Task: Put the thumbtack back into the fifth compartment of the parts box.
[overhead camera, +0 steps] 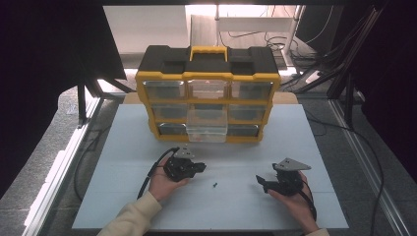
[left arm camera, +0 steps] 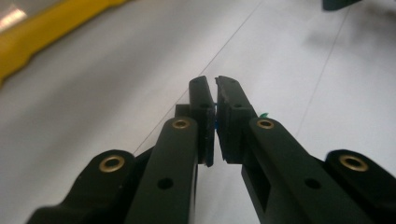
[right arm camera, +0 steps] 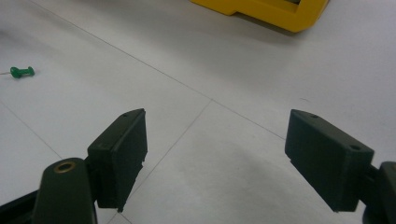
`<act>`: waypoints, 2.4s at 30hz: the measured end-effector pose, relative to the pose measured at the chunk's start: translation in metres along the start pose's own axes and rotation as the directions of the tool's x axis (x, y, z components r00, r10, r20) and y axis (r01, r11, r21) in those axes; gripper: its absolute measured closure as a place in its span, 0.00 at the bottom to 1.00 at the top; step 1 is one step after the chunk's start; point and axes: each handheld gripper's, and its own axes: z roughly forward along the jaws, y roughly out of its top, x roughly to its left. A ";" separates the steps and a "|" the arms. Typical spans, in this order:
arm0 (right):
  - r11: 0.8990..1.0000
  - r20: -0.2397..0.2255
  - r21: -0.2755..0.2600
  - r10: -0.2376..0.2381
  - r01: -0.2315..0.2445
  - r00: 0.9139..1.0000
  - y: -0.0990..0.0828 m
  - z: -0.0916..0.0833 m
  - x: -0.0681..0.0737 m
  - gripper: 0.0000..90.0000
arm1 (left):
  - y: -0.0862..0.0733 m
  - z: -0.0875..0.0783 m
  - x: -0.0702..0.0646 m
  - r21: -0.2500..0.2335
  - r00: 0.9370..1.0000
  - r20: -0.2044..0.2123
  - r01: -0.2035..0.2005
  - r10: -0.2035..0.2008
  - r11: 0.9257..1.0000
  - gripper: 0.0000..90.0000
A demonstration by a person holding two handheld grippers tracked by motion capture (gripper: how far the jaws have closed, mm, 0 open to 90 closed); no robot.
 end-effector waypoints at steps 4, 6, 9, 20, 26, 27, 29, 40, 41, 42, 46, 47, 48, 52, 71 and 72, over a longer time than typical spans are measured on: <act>1.000 0.000 -0.001 0.002 -0.002 1.000 0.000 0.000 0.000 0.24 | 0.002 -0.010 0.000 -0.036 1.000 0.001 -0.001 0.001 0.999 0.95; 1.000 0.000 -0.001 0.002 -0.002 1.000 0.000 0.000 0.000 0.24 | 0.002 -0.015 0.000 -0.052 1.000 0.000 0.000 0.000 0.999 0.95; 1.000 -0.001 -0.001 0.002 -0.002 1.000 0.000 0.000 0.000 0.24 | 0.003 -0.023 0.000 -0.075 1.000 -0.001 0.009 -0.009 0.997 0.95; 1.000 0.001 -0.001 0.001 -0.001 1.000 0.000 0.000 0.000 0.24 | 0.008 -0.045 0.002 -0.142 1.000 -0.008 0.011 -0.013 0.990 0.95; 1.000 0.001 0.000 -0.001 0.001 1.000 0.000 0.000 0.000 0.24 | 0.011 -0.057 0.002 -0.182 1.000 -0.013 0.019 -0.022 0.983 0.95; 1.000 0.002 0.000 0.000 0.000 1.000 0.000 0.000 0.000 0.24 | 0.011 -0.058 0.002 -0.187 1.000 -0.014 0.019 -0.022 0.982 0.95; 1.000 0.002 0.000 0.000 0.000 1.000 0.000 0.000 0.000 0.24 | 0.013 -0.065 0.002 -0.204 1.000 -0.018 0.015 -0.019 0.979 0.95; 1.000 0.003 0.001 -0.001 0.001 1.000 0.000 0.000 0.000 0.24 | 0.020 -0.082 0.001 -0.272 0.999 -0.017 0.021 -0.027 0.962 0.95; 1.000 0.003 0.001 -0.001 0.001 1.000 0.000 0.000 0.000 0.24 | 0.020 -0.082 0.001 -0.272 0.999 -0.017 0.021 -0.027 0.962 0.95; 1.000 0.003 0.000 -0.001 0.001 1.000 0.000 0.000 0.000 0.24 | 0.021 -0.084 0.001 -0.276 1.000 -0.016 0.017 -0.023 0.961 0.95; 1.000 0.003 0.001 0.001 -0.001 1.000 0.000 0.000 0.000 0.24 | 0.023 -0.088 0.000 -0.291 1.000 -0.013 0.017 -0.021 0.956 0.95; 1.000 0.003 0.001 0.001 -0.001 1.000 0.000 0.000 0.000 0.24 | 0.023 -0.089 -0.001 -0.296 1.000 -0.013 0.016 -0.021 0.955 0.95; 1.000 0.003 0.001 0.001 -0.001 1.000 0.000 0.000 0.000 0.24 | 0.023 -0.089 -0.001 -0.296 1.000 -0.013 0.016 -0.021 0.955 0.95; 1.000 0.002 0.002 0.003 -0.003 1.000 0.000 0.000 0.000 0.24 | 0.026 -0.092 -0.002 -0.307 1.000 -0.010 0.019 -0.023 0.951 0.95; 1.000 0.003 -0.003 0.004 -0.004 1.000 0.000 -0.001 -0.001 0.24 | 0.050 -0.107 -0.003 -0.374 1.000 -0.023 -0.007 -0.001 0.927 0.95; 1.000 0.008 -0.002 0.004 -0.004 1.000 0.000 -0.001 -0.001 0.24 | 0.052 -0.107 -0.003 -0.379 1.000 -0.023 -0.006 -0.003 0.925 0.95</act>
